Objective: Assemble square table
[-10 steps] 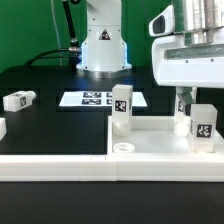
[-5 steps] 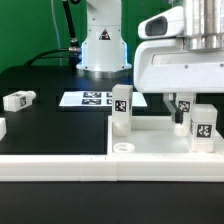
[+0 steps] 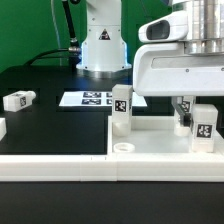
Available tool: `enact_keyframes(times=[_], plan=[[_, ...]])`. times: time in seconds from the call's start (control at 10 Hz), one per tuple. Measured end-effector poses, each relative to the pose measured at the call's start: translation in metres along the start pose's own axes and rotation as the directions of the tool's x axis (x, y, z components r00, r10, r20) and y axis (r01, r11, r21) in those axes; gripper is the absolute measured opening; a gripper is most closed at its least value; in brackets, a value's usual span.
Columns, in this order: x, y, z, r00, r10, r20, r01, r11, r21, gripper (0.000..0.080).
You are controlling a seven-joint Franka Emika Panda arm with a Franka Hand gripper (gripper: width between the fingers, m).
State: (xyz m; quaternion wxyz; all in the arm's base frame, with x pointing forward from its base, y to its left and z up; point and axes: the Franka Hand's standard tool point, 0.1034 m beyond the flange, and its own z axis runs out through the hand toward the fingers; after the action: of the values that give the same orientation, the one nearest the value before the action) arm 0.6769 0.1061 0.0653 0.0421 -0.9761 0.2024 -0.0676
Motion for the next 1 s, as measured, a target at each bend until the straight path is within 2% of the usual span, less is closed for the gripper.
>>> enact_keyframes(times=[0.1, 0.3, 0.4, 0.5, 0.6, 0.7, 0.8, 1.0], plan=[[-0.0001, 0.0011, 0.0003, 0.999, 0.049, 0.001, -0.049, 0.999, -0.002, 0.0288], [0.0003, 0.0016, 0.0001, 0.977, 0.214, 0.004, -0.214, 0.977, -0.004, 0.0289], [-0.0002, 0.0017, -0.0012, 0.912, 0.409, 0.017, -0.409, 0.912, -0.023, 0.0289], [-0.0012, 0.0005, -0.0040, 0.824, 0.566, 0.029, -0.564, 0.824, -0.052, 0.0289], [0.0023, -0.0032, -0.0096, 0.701, 0.712, 0.043, -0.707, 0.701, -0.095, 0.0289], [0.0051, -0.0006, -0.0060, 0.509, 0.859, 0.054, -0.852, 0.512, -0.108, 0.0289], [0.0068, 0.0037, -0.0035, 0.374, 0.925, 0.071, -0.918, 0.380, -0.116, 0.0289], [0.0068, 0.0056, -0.0019, 0.220, 0.974, 0.057, -0.966, 0.225, -0.128, 0.0290]])
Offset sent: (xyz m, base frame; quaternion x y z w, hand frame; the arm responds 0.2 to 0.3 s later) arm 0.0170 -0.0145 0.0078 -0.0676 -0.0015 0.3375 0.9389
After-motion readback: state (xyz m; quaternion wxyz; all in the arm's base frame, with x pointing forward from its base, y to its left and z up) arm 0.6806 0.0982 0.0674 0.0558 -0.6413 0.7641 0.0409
